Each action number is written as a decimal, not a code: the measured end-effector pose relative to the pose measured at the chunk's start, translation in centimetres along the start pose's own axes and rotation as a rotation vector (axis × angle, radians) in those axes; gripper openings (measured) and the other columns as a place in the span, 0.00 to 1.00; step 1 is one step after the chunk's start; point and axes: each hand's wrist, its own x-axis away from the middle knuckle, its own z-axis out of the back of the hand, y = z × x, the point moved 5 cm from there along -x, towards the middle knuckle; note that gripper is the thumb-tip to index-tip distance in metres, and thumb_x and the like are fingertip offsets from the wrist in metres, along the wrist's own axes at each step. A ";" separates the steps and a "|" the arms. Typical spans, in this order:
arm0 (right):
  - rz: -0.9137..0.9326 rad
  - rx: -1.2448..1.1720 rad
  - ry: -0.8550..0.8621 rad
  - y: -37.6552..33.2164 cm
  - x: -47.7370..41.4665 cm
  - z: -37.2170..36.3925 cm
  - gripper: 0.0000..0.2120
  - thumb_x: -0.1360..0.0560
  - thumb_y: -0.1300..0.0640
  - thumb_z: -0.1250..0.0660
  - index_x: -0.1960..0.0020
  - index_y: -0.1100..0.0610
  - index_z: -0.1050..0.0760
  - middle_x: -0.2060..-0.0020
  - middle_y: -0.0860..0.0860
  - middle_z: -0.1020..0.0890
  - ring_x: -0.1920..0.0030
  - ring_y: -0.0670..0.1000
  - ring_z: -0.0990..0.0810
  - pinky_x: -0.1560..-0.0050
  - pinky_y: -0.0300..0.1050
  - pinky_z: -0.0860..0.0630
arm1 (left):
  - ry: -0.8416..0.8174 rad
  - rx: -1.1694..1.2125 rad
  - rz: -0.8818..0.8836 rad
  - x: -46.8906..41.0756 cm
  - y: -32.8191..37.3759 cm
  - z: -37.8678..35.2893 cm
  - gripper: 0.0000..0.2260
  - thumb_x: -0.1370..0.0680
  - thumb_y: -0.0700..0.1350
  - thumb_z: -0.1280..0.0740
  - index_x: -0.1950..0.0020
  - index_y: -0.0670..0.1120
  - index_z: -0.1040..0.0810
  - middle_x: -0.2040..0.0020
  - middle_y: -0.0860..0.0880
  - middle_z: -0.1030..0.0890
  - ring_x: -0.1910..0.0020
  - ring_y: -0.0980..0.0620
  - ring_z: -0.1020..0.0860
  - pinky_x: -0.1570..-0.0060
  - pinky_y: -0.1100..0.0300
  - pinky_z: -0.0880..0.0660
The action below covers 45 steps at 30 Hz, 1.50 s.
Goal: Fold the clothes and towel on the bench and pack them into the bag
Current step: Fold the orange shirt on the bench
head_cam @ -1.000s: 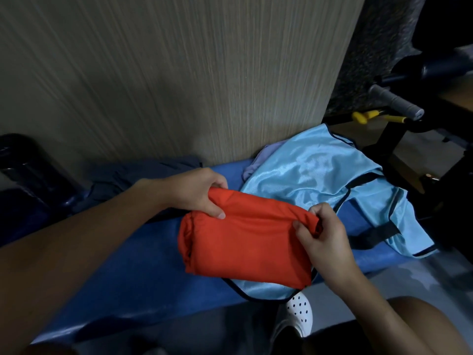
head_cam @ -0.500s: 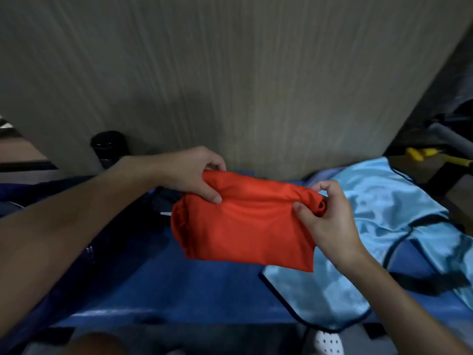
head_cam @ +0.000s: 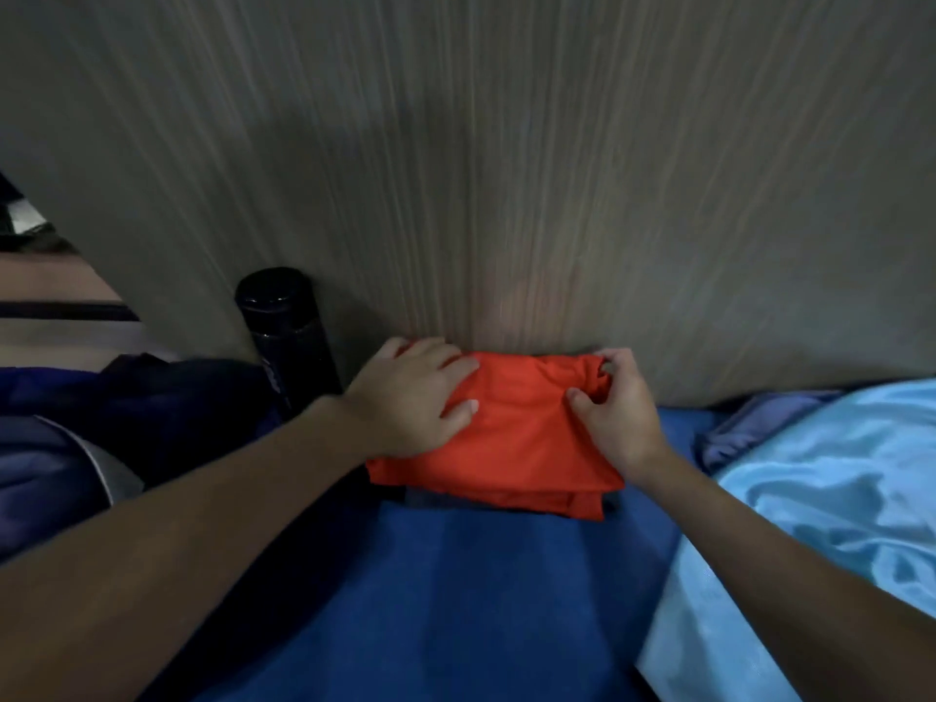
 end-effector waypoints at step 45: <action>0.010 1.057 -0.003 6.3 10.8 17.6 0.17 0.26 0.46 0.43 0.47 0.54 0.22 0.52 0.54 0.21 0.47 0.60 0.24 0.48 0.56 0.31 | 0.126 0.292 -0.084 -2.4 19.9 2.0 0.20 0.26 0.56 0.44 0.43 0.50 0.20 0.46 0.49 0.18 0.44 0.45 0.22 0.45 0.51 0.30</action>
